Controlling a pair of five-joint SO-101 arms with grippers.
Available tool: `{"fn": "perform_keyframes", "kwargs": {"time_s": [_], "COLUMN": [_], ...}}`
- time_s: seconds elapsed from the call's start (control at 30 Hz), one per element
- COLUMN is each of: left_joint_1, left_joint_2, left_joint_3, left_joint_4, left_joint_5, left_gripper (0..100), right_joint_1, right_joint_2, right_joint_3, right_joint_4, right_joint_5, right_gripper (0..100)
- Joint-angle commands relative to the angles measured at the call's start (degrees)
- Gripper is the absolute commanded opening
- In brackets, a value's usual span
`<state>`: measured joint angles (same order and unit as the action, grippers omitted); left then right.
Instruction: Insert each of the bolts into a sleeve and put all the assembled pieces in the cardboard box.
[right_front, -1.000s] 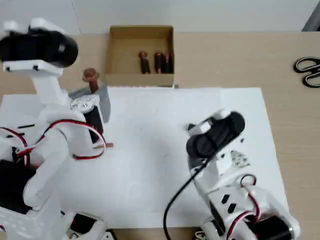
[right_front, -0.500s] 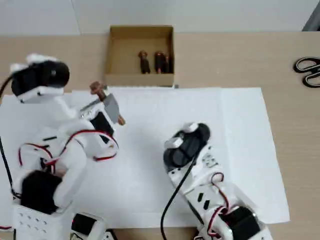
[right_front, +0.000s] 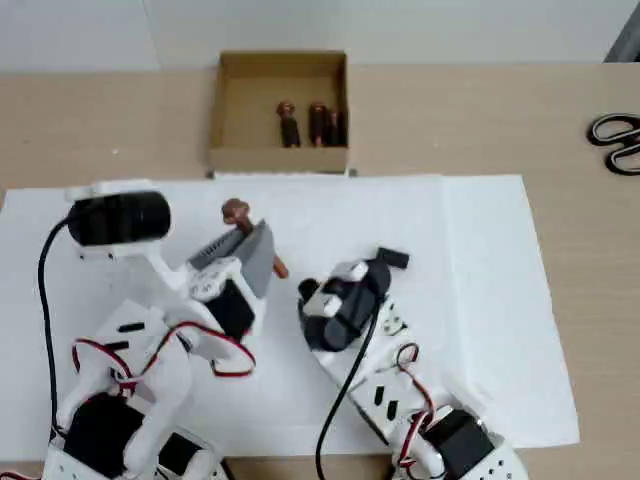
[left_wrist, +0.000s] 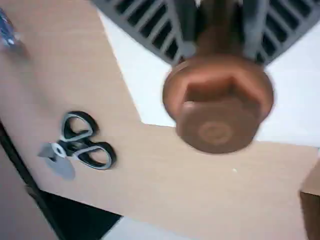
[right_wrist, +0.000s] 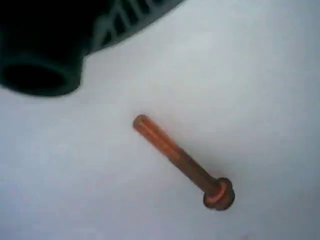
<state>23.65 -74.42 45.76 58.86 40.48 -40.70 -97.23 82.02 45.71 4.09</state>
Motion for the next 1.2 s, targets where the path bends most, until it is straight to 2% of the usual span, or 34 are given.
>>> {"fn": "perform_keyframes", "kwargs": {"time_s": [0.0, 0.2, 0.5, 1.17], "left_joint_1": [2.8, 3.4, 3.4, 3.2], "left_joint_2": [-2.4, -3.9, -3.9, -4.1], "left_joint_3": [1.1, 4.2, 5.2, 8.7], "left_joint_4": [-1.9, -1.9, -2.3, -2.3], "left_joint_5": [0.2, 0.2, 0.2, 0.0], "left_gripper": [1, 1, 1, 1], "right_joint_1": [-0.6, -0.8, -5.2, -4.9], "right_joint_2": [-3.0, -6.5, -6.5, -6.6], "right_joint_3": [0.7, 1.4, 1.3, -5.4], "right_joint_4": [-2.2, -1.7, -2.0, 2.1], "right_joint_5": [2.5, 2.8, 2.8, 2.9], "right_gripper": [0.2, 0.2, 0.2, 0.2]}}
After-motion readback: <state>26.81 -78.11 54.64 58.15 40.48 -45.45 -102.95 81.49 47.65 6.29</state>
